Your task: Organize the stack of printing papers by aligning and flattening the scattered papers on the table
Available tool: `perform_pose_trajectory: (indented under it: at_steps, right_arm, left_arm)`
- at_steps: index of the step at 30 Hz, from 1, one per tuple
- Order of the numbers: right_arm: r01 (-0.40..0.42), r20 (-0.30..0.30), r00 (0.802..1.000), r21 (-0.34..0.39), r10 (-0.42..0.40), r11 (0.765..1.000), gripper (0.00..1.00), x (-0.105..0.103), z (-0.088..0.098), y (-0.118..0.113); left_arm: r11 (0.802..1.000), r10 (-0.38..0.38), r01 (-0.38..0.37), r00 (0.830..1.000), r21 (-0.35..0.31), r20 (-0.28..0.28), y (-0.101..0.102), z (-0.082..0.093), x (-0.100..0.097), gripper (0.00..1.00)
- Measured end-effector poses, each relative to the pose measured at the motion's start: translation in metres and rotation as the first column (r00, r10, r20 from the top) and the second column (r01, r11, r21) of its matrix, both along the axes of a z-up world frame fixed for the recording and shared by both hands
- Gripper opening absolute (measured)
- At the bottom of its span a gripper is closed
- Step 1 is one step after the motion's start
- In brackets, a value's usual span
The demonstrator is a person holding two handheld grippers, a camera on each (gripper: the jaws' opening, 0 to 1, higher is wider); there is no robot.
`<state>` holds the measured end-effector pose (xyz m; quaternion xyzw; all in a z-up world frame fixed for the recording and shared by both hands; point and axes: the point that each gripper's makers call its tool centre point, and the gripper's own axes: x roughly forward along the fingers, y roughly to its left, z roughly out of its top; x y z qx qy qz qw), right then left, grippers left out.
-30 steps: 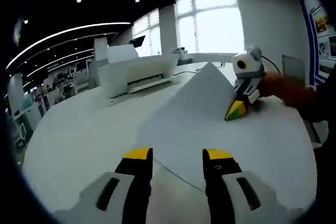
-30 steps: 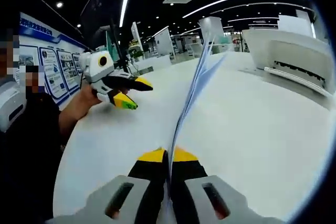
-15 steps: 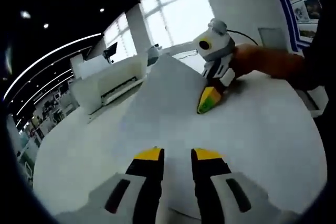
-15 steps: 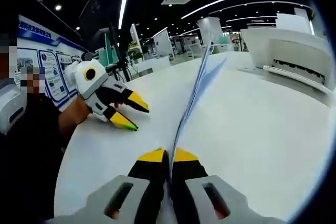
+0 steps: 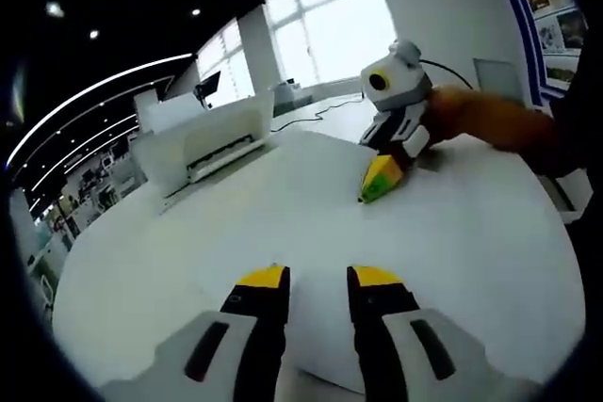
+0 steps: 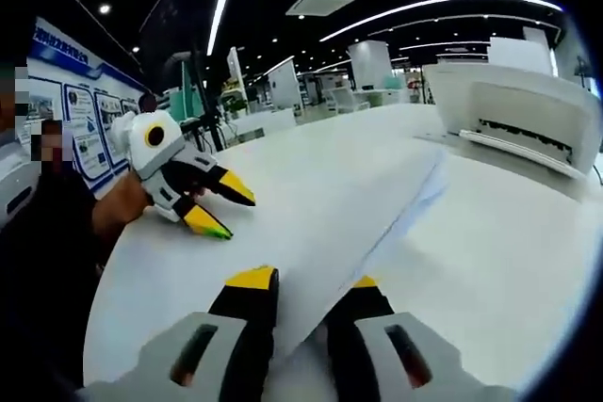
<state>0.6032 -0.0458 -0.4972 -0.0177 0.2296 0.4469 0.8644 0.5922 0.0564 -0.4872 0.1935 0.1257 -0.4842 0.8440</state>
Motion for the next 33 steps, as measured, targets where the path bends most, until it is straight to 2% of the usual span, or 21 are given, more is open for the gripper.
perform_pose_trajectory:
  at_steps: [6,8,11,14,20,29,33]
  right_arm:
    - [0.051,0.017,0.999,-0.034,-0.051,0.998,0.24,0.007,-0.001,-0.012]
    - [0.068,0.022,0.997,-0.039,-0.067,0.997,0.25,0.008,-0.001,-0.017]
    - [0.096,0.037,0.995,-0.048,-0.094,0.994,0.24,0.009,0.002,-0.025]
    - [0.151,0.056,0.987,-0.051,-0.148,0.987,0.22,0.012,0.006,-0.043]
    - [0.209,0.083,0.975,-0.005,-0.208,0.978,0.21,0.016,0.018,-0.059]
    - [0.196,0.087,0.977,-0.018,-0.193,0.981,0.21,0.013,0.017,-0.054]
    - [0.194,0.106,0.976,-0.033,-0.189,0.981,0.21,0.012,0.019,-0.053]
  left_arm:
    - [1.000,-0.006,0.006,1.000,-0.005,-0.009,-0.003,-0.002,0.010,0.30]
    - [1.000,-0.014,0.014,1.000,-0.007,-0.009,-0.004,-0.002,0.007,0.31]
    - [1.000,-0.014,0.014,1.000,-0.009,-0.005,-0.003,-0.002,0.005,0.30]
    - [1.000,-0.012,0.012,1.000,-0.011,-0.006,-0.003,-0.002,0.006,0.30]
    - [1.000,-0.004,0.004,1.000,-0.014,-0.002,-0.002,-0.001,0.005,0.32]
    - [1.000,-0.010,0.010,1.000,-0.007,0.004,-0.002,0.000,0.003,0.31]
    - [1.000,-0.012,0.012,1.000,-0.010,-0.003,-0.002,0.001,0.003,0.32]
